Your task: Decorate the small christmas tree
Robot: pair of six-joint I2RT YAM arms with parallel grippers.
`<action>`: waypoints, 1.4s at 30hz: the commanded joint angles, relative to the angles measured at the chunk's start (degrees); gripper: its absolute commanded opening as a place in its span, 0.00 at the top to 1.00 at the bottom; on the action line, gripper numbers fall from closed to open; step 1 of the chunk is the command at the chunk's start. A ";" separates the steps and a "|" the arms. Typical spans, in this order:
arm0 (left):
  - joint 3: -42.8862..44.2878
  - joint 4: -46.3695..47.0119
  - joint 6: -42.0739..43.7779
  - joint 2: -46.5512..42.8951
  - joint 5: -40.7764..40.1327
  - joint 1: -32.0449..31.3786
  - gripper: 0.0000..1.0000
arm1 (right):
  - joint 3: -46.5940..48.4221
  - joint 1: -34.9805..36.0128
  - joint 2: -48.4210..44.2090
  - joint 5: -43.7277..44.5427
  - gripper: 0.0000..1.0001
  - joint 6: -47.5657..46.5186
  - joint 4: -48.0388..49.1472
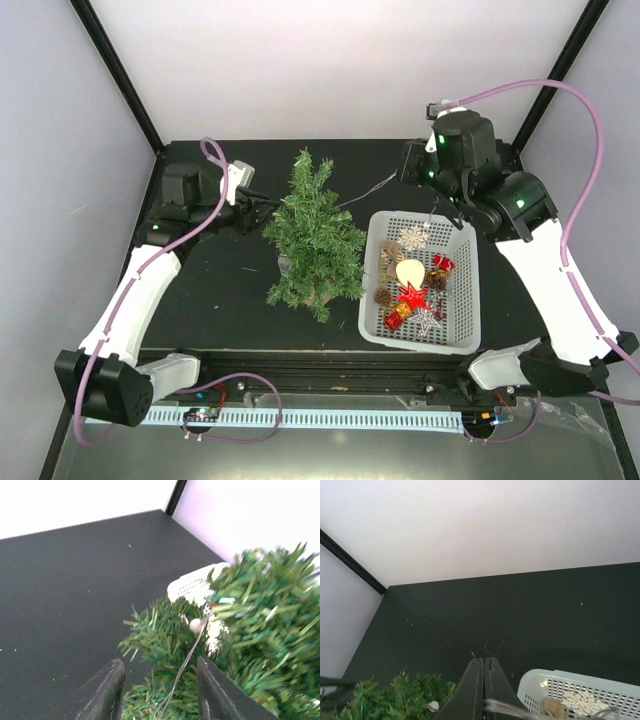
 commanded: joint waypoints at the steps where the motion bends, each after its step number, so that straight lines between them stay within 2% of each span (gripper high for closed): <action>1: 7.28 -5.62 4.80 -1.73 -2.86 0.54 0.55 | 0.77 2.97 -3.03 5.04 0.99 -1.93 -5.50; 7: 16.18 -12.32 8.56 -3.45 -3.65 1.28 0.41 | 2.93 8.85 -4.88 5.76 0.99 -3.26 -11.44; 10: 21.33 -17.56 12.27 -4.09 1.37 1.48 0.27 | 6.67 11.13 -4.54 2.64 0.99 -2.99 -15.64; 13: 25.03 -24.53 16.51 -4.50 9.92 1.50 0.24 | 10.24 13.20 -4.01 -1.20 0.99 -2.63 -19.82; 18: 27.87 -35.34 23.89 -5.97 19.20 0.97 0.24 | 12.88 16.08 -3.70 -7.40 0.99 -2.00 -24.06; 22: 28.97 -42.31 28.55 -6.18 20.00 -1.71 0.24 | 13.32 18.82 -2.90 -9.56 0.99 -1.11 -27.25; 31: 27.22 -42.57 28.25 -8.45 17.85 -10.50 0.23 | 6.58 21.83 -4.77 -13.26 0.99 -0.73 -28.38; 37: 23.28 -41.35 29.41 -7.80 13.79 -17.87 0.23 | 15.12 22.08 0.68 -23.35 0.99 -3.39 -29.43; 40: 21.64 -42.22 31.49 -7.64 13.05 -21.14 0.30 | 19.35 22.18 3.31 -30.61 0.99 -3.92 -30.20; 42: 20.16 -42.90 32.66 -7.92 12.76 -23.22 0.40 | 20.21 22.19 3.97 -33.81 0.99 -3.62 -30.03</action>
